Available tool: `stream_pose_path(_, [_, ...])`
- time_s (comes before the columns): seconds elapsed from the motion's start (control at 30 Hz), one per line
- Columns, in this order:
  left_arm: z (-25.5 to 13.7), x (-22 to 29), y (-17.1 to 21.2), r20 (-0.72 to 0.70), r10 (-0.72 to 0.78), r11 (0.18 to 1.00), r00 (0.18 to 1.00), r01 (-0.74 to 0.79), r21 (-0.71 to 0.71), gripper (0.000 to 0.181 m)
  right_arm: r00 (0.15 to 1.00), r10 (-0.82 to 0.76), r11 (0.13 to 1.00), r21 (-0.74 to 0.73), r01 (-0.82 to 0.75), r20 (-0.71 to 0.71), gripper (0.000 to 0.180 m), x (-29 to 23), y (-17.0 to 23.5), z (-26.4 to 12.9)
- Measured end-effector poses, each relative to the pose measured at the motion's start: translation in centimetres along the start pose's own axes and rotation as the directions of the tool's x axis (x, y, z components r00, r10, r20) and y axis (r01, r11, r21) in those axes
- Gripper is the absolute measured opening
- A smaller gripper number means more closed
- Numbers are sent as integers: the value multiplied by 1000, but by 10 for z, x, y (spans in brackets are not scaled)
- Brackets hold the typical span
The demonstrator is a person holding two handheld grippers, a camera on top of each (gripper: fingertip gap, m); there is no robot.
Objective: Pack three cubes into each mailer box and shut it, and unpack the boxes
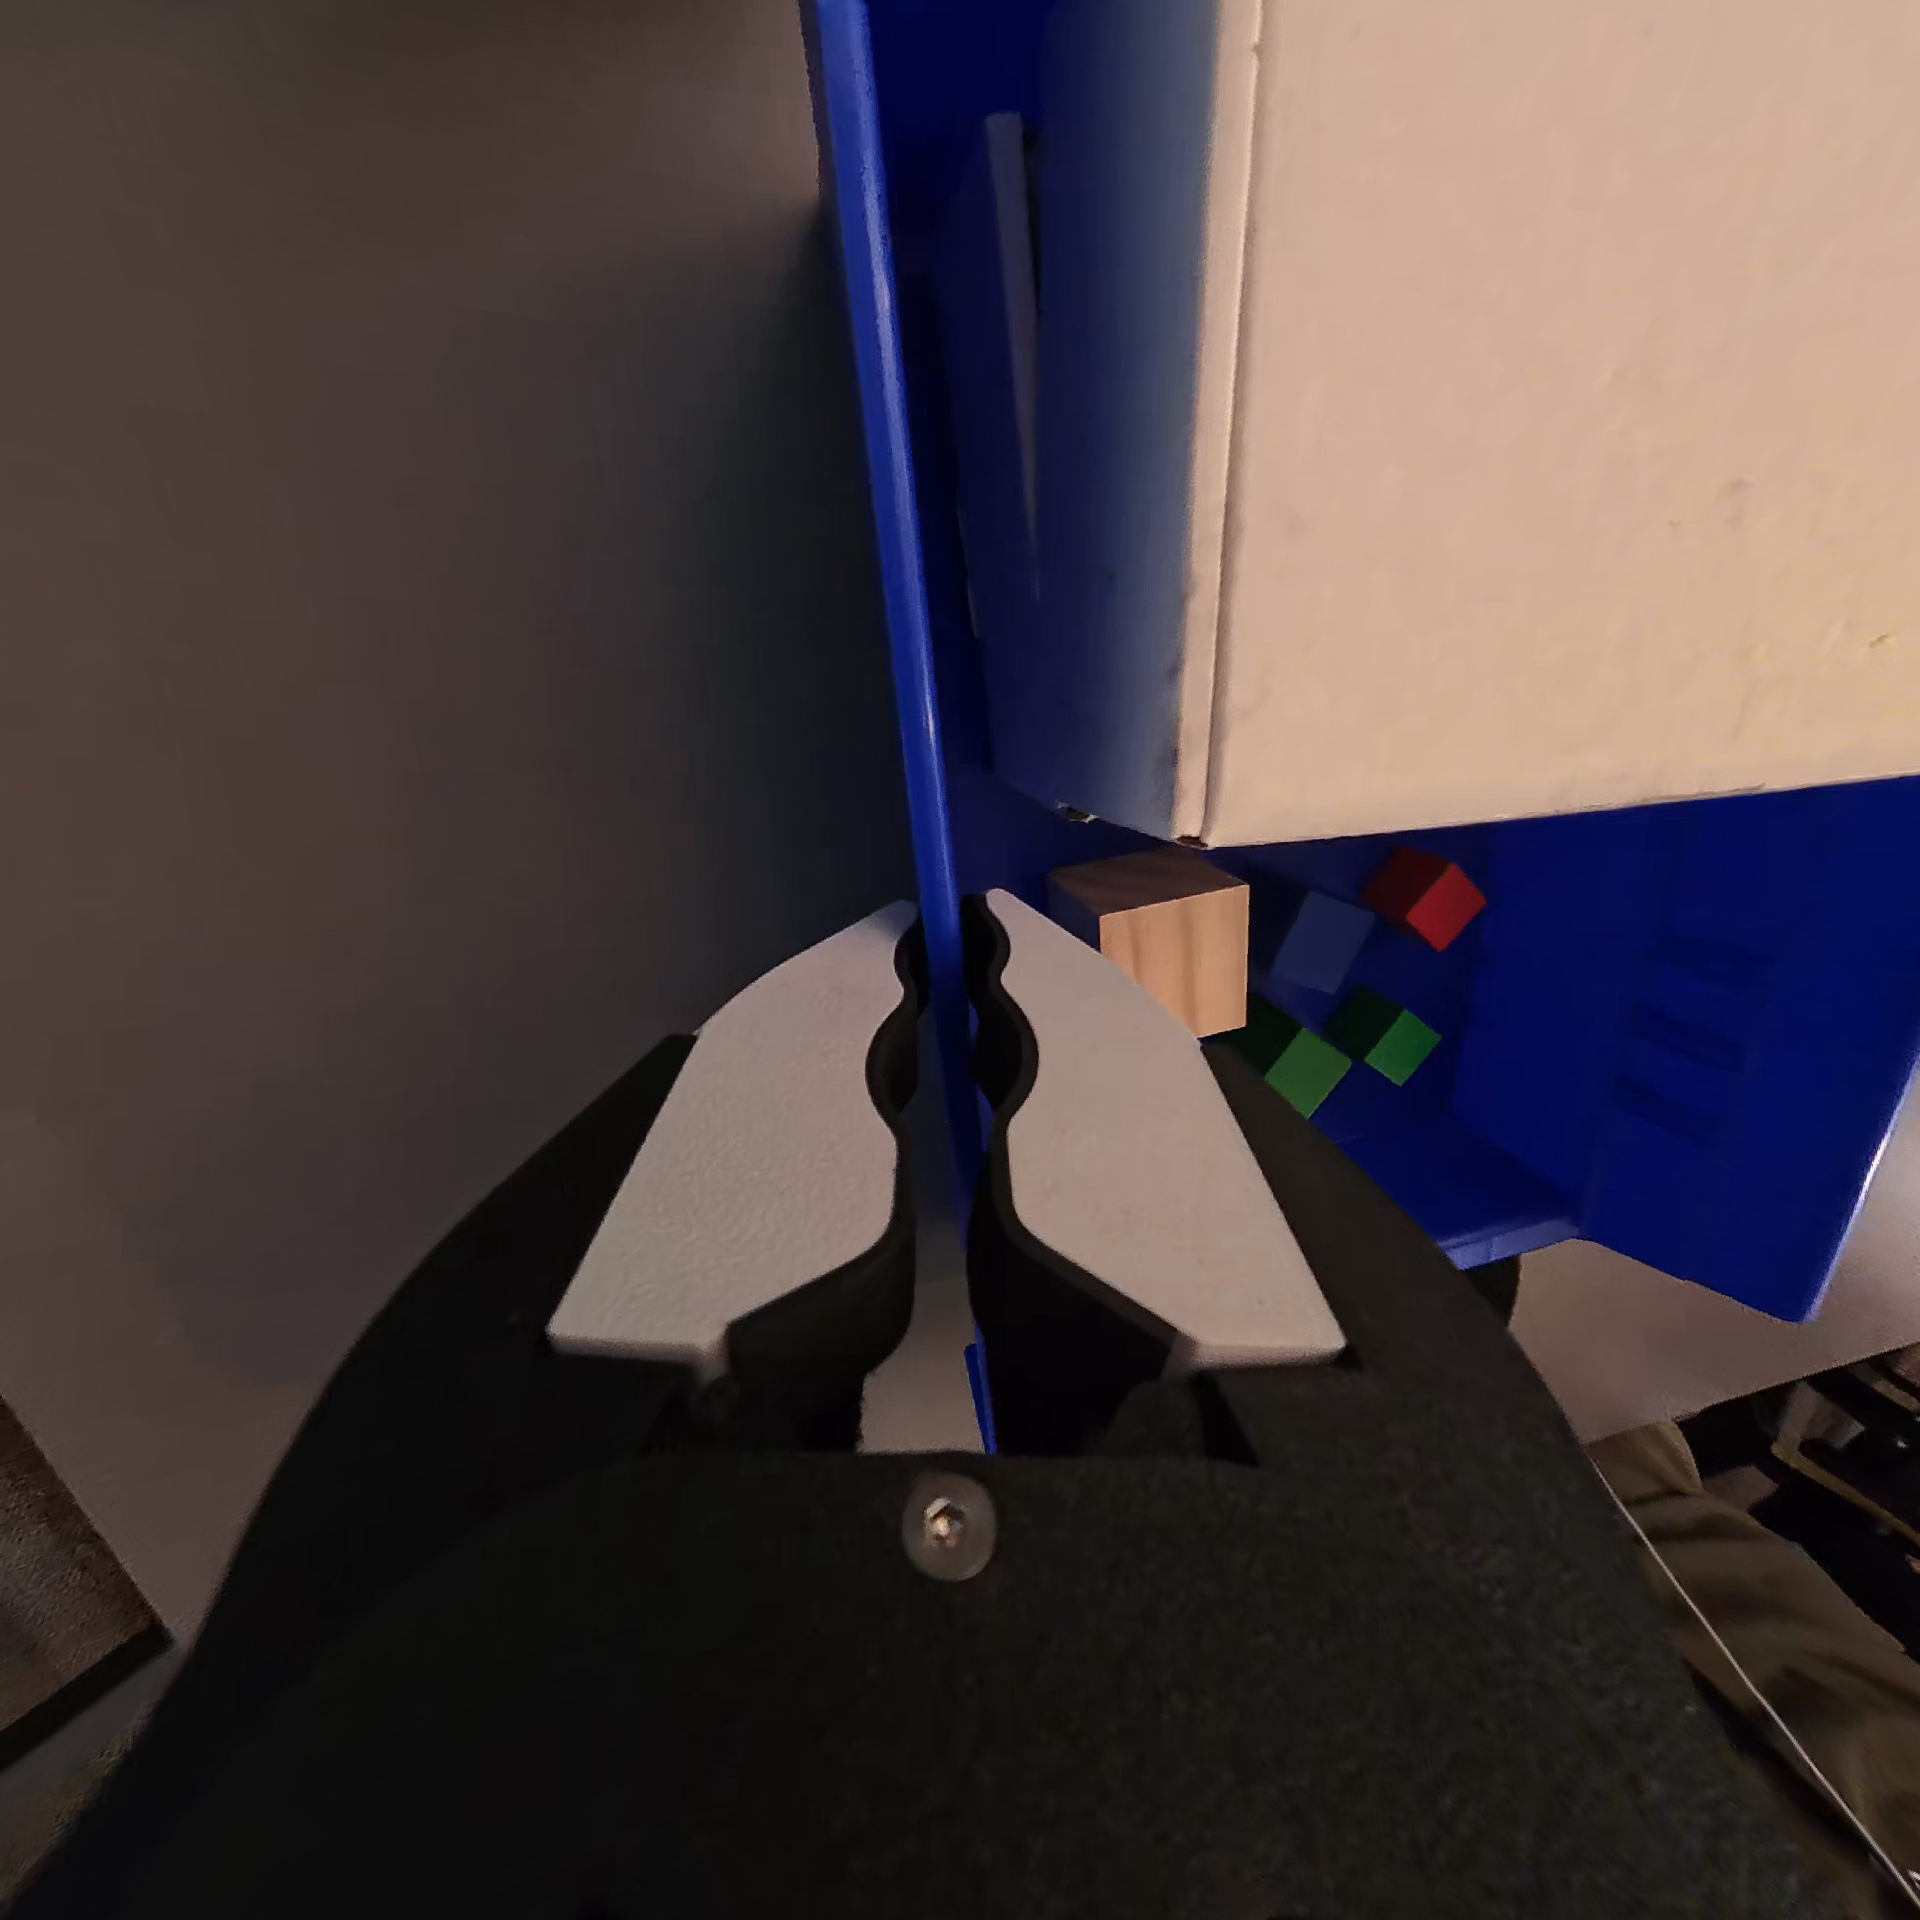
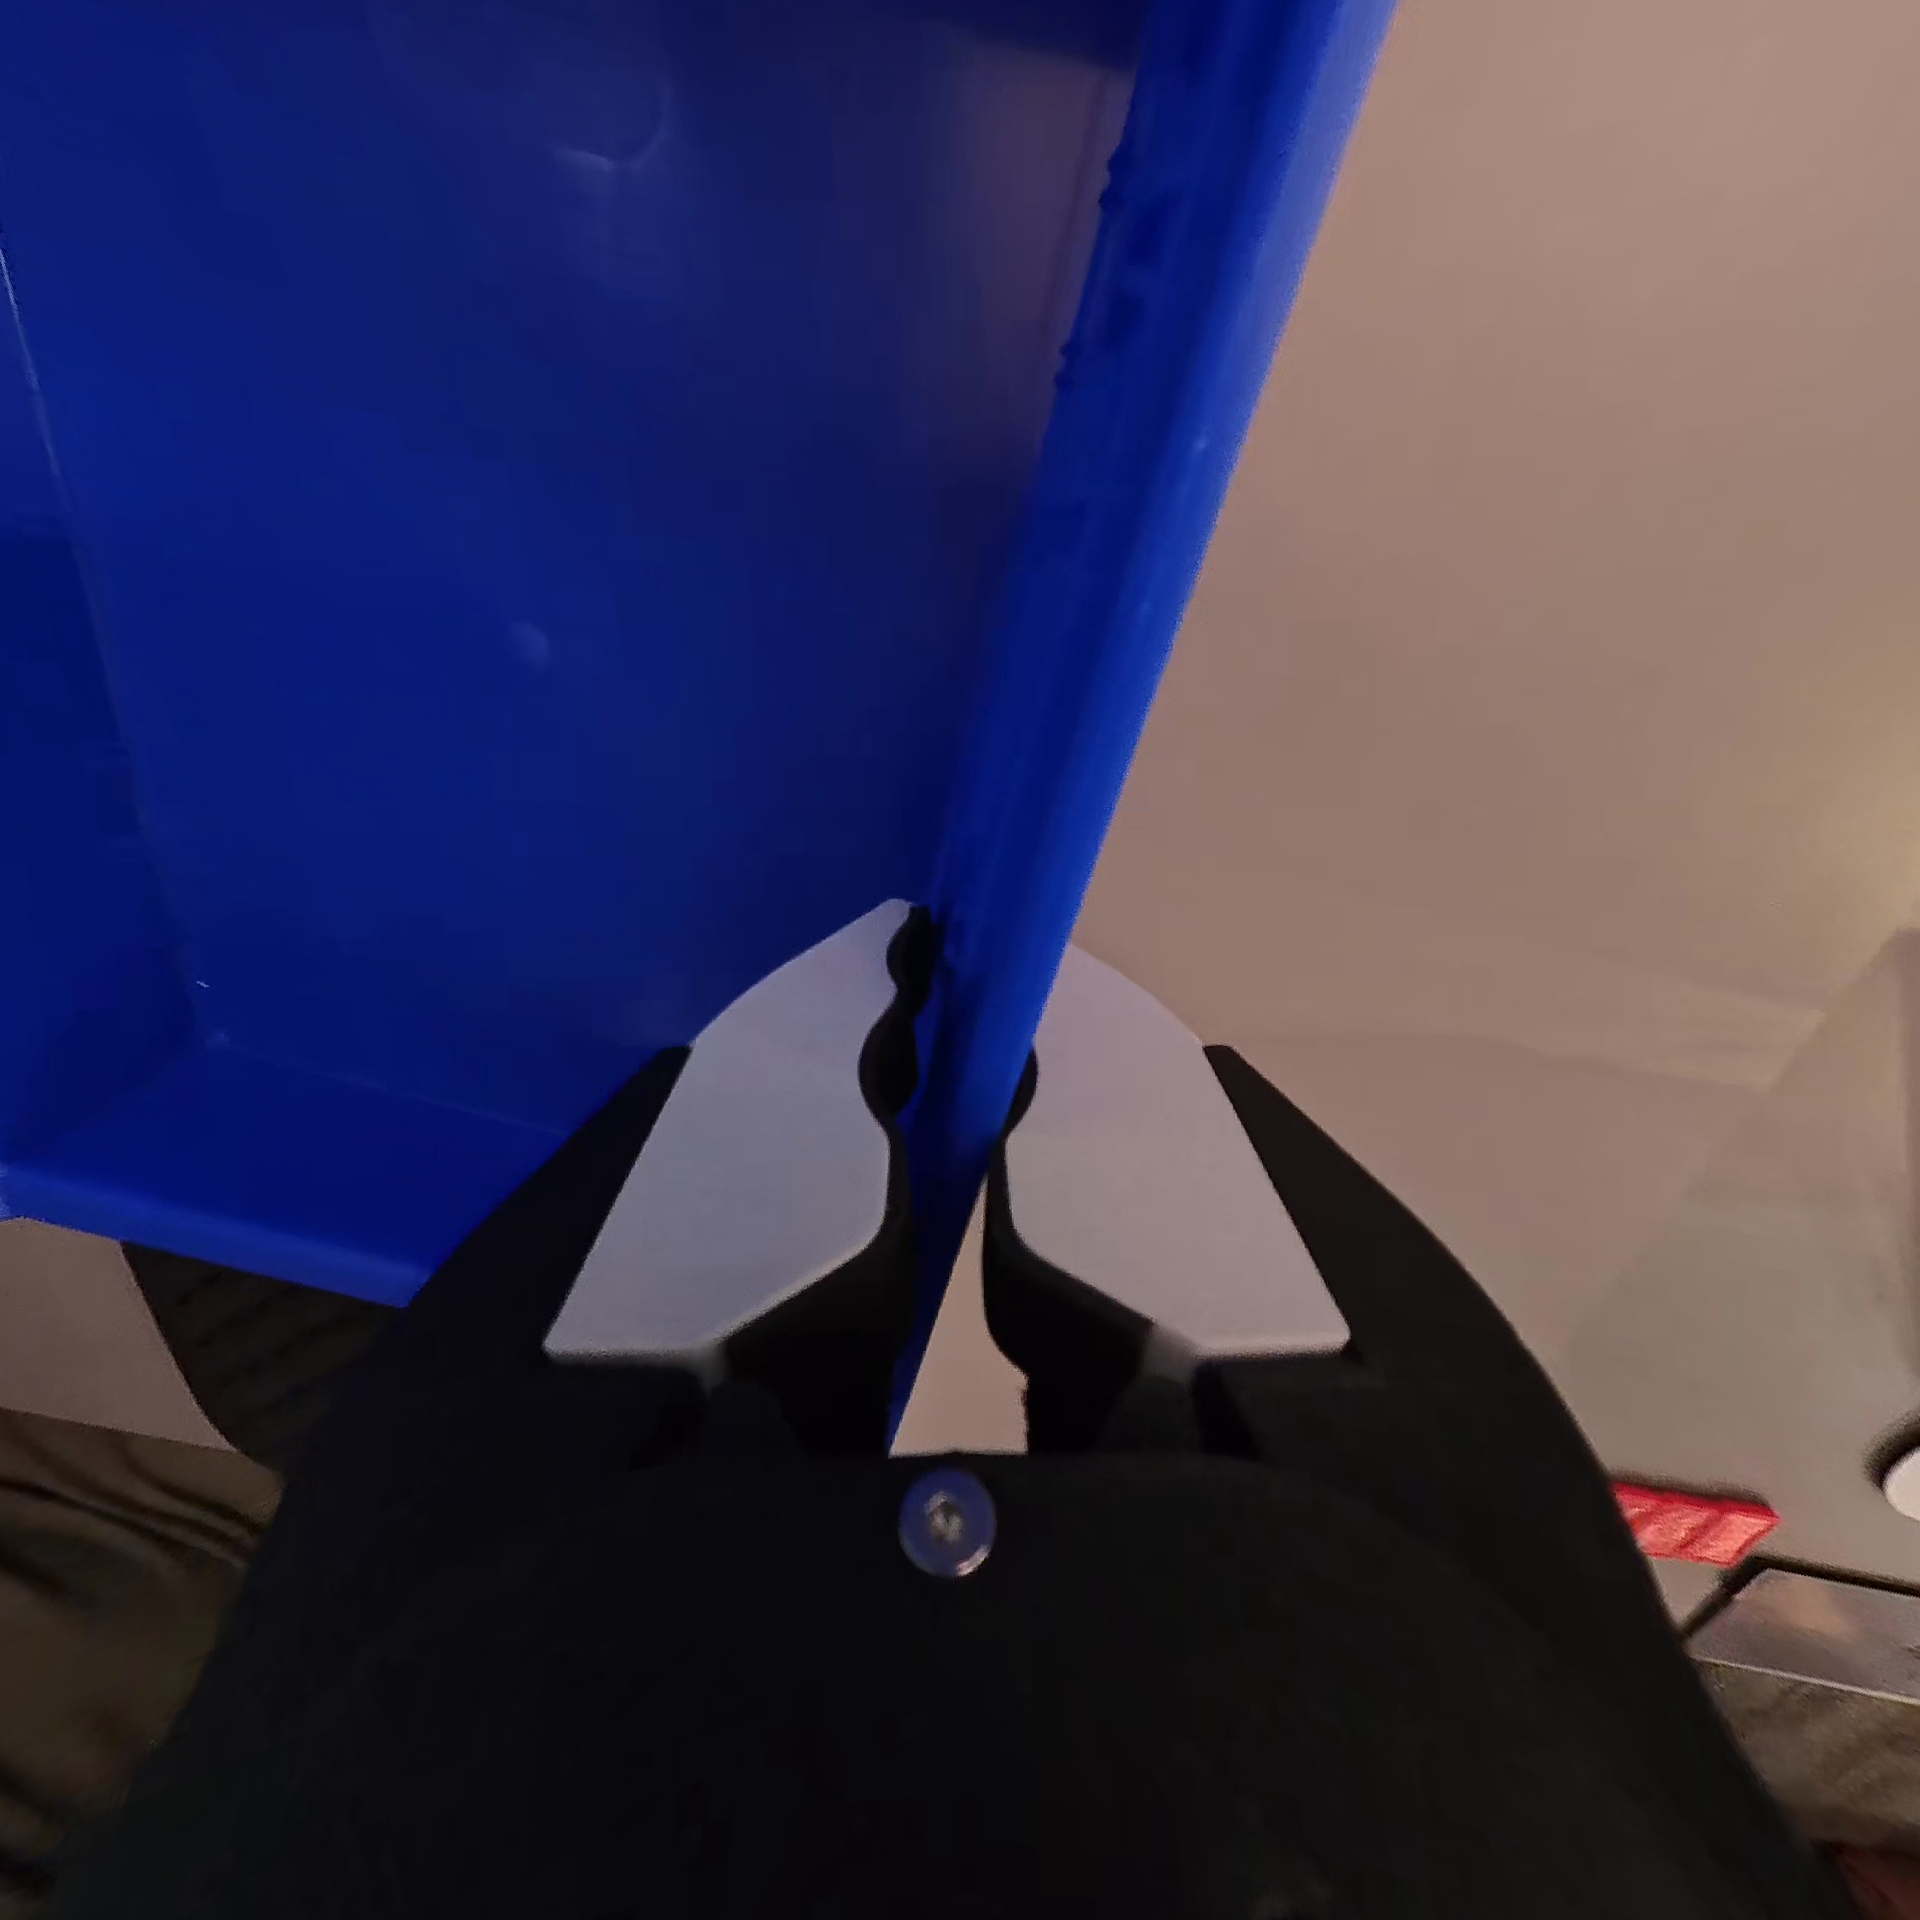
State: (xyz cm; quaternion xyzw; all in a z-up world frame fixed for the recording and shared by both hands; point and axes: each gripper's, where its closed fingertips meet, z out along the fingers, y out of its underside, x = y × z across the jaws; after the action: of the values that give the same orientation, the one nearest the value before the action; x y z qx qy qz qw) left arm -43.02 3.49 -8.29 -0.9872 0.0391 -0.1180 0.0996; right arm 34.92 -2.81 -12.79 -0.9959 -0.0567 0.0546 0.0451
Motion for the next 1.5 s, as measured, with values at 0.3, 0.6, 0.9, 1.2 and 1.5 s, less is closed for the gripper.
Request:
stream_pose_path(0.3, [-4, -15, 1, 8, -18, 1000, 1000, 18, 14, 5, 999, -36, 999, -3, 36, -4, 10, 9, 0, -1])
stream_pose_path(0.6, [-4, -20, -5, -67, -79, 991, 995, 86, 104, 6, 998, -61, 998, 10, 61, -20, 13, 12, 0, 0])
stream_pose_path(0.9, [-45, -38, -14, -75, -57, 939, 996, 79, 334, 40, 972, -129, 947, 266, 179, -195, 29, 18, -13, -22])
stream_pose_path(1.2, [-266, -76, -32, -60, -57, 646, 997, 82, 759, 60, 876, 8, 750, 582, 313, -482, 57, 40, -8, -206])
stream_pose_path(1.5, [-509, 88, -30, 225, 45, 227, 973, -230, 946, 100, 725, 354, 352, 802, 482, -591, 89, -57, 19, -500])
